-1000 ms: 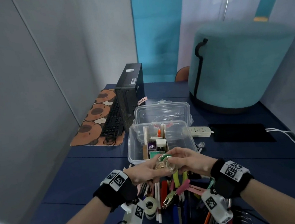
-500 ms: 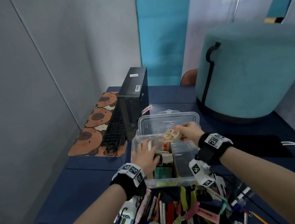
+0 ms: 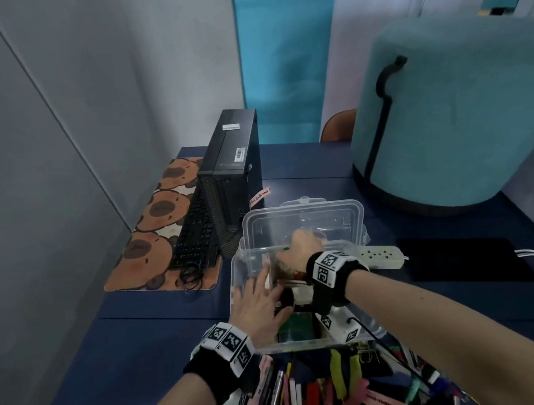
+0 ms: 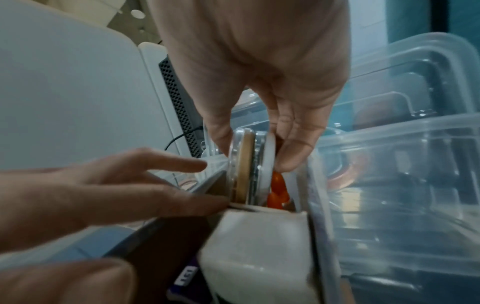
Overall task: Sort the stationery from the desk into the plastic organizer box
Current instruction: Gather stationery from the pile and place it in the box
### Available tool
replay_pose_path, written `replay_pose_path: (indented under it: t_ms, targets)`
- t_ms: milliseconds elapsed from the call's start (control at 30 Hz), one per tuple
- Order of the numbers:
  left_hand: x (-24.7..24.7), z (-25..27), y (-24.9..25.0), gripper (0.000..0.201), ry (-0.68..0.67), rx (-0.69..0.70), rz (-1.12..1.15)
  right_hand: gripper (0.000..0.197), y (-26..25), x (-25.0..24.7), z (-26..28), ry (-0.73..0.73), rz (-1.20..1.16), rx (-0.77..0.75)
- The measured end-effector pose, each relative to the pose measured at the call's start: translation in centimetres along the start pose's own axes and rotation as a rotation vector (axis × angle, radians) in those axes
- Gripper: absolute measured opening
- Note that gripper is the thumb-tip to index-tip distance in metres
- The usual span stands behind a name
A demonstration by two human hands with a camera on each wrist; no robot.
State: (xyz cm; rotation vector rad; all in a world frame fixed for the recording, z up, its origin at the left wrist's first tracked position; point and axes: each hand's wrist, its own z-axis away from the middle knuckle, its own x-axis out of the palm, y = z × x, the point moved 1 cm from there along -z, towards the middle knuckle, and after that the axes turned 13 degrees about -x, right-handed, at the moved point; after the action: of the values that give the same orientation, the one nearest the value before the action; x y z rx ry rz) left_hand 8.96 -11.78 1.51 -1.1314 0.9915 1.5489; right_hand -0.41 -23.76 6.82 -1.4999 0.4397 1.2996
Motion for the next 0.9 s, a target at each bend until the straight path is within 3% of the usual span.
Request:
replay_pose_path:
  t_ms: [133,233,300,567,667,767,900]
  targets:
    - [-1.0,-0.5,-0.2,0.039,0.059,-0.007,0.252,0.041,-1.4,0.1,0.2,0.019,0.159,-0.070]
    - [-2.1,-1.9,-0.6,0.024,0.215,-0.081,0.488,0.037,-1.9,-0.1,0.1,-0.008,0.161,-0.098]
    - [-2.2,-2.9,-0.7,0.022,0.228,-0.128,0.513,0.037,-1.8,0.1,-0.2,-0.046,0.145,-0.086]
    - [-2.1,-4.6,-0.6,0.021,0.189,-0.160,0.485,0.039,0.0,0.7,-0.7,-0.136,-0.025,-0.098]
    - [-2.6,-4.5,-0.8,0.019,0.162,-0.102,0.446,0.030,0.3,0.5,-0.5,-0.193,-0.033,-0.114]
    - [-3.1,-4.3,-1.5,0.032,0.153,-0.030,0.378,0.025,0.8,-0.2,-0.3,-0.260,0.039,-0.157]
    - [-3.7,-4.2,-1.5,0.041,0.127,0.156,0.019,0.026,1.8,-0.6,0.2,-0.289,0.179,-0.239]
